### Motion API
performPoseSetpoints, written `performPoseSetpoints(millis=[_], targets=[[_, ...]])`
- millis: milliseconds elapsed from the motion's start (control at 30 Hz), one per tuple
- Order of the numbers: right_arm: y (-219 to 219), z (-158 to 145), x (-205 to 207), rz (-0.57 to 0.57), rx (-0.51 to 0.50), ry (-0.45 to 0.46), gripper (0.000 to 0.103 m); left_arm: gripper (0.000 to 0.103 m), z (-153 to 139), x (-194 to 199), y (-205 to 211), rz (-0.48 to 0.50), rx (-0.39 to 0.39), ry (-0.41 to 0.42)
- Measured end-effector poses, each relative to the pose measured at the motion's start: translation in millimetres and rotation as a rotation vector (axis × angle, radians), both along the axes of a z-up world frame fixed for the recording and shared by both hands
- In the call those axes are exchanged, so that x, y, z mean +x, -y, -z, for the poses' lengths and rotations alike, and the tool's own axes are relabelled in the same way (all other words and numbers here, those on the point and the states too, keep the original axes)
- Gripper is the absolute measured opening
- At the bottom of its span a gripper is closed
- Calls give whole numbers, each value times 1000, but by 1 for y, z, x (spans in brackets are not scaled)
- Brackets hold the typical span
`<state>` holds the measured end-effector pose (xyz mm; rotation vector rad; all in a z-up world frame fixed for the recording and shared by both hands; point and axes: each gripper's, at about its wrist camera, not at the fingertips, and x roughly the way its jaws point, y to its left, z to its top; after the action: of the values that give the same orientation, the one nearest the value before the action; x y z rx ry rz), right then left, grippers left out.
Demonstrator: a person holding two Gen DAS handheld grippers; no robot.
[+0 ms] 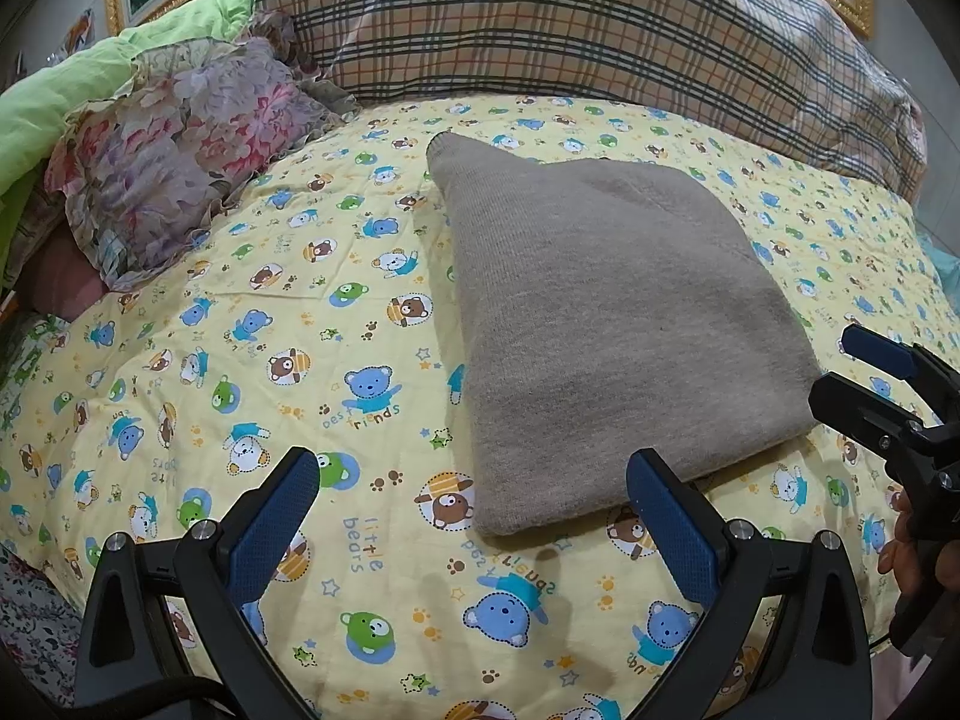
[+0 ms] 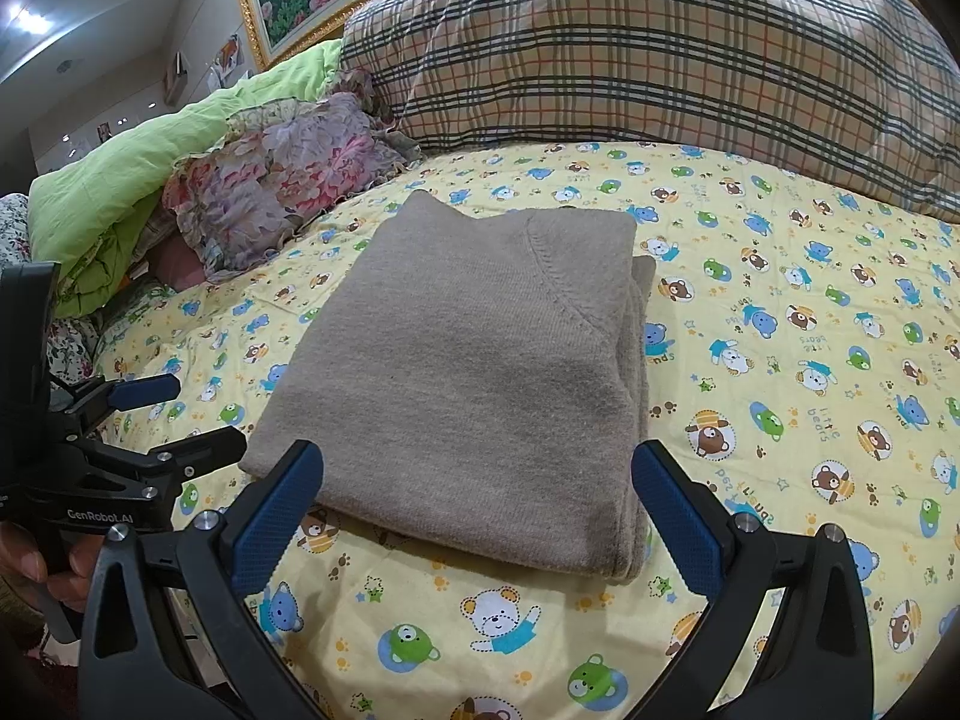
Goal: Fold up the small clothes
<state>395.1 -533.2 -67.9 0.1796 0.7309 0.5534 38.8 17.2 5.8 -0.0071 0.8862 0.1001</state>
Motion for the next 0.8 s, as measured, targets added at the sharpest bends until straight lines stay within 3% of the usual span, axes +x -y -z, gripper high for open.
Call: performPoseSetpoints(millis=[800], targets=[[1, 1, 3, 0, 2, -5, 102, 103, -1, 3, 0, 1, -6, -1]])
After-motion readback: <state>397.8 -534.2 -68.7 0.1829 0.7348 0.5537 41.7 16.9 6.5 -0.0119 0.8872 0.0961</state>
